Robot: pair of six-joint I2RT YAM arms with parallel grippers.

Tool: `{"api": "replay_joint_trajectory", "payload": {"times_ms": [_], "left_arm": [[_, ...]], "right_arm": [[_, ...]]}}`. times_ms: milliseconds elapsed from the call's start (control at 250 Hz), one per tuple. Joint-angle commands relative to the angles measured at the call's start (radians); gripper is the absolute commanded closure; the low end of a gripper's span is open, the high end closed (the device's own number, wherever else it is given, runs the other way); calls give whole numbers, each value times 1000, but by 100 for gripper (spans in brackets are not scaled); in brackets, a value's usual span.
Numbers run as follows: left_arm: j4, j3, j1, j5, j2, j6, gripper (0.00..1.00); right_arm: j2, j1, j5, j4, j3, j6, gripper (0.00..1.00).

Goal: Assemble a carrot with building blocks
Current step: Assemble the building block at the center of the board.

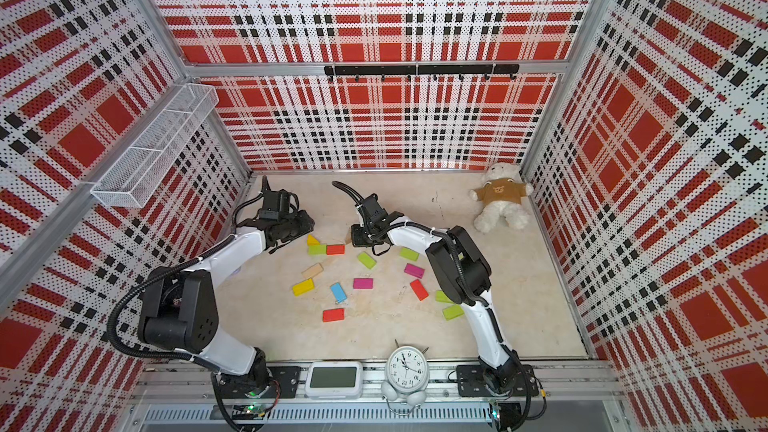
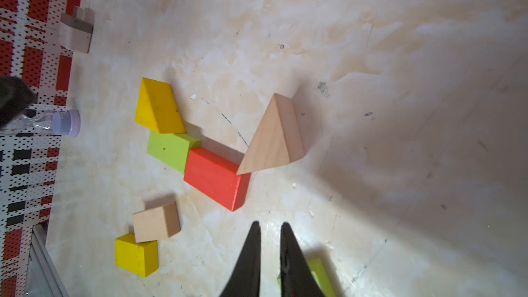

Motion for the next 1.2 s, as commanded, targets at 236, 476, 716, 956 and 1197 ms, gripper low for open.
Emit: {"api": "replay_joint_trajectory", "payload": {"times_ms": [236, 476, 716, 956, 1197], "left_arm": [[-12, 48, -7, -9, 4, -1, 61], [-19, 60, -10, -3, 15, 5, 61], [-33, 83, -35, -9, 43, 17, 61], [-35, 138, -87, 4, 125, 32, 63], [-39, 229, -145, 14, 257, 49, 67]], "right_arm": [[115, 9, -27, 23, 99, 3, 84], [173, 12, -42, 2, 185, 2, 83], [190, 22, -53, -25, 243, -11, 83], [19, 20, -30, 31, 105, -9, 82], [-72, -46, -66, 120, -17, 56, 82]]}}
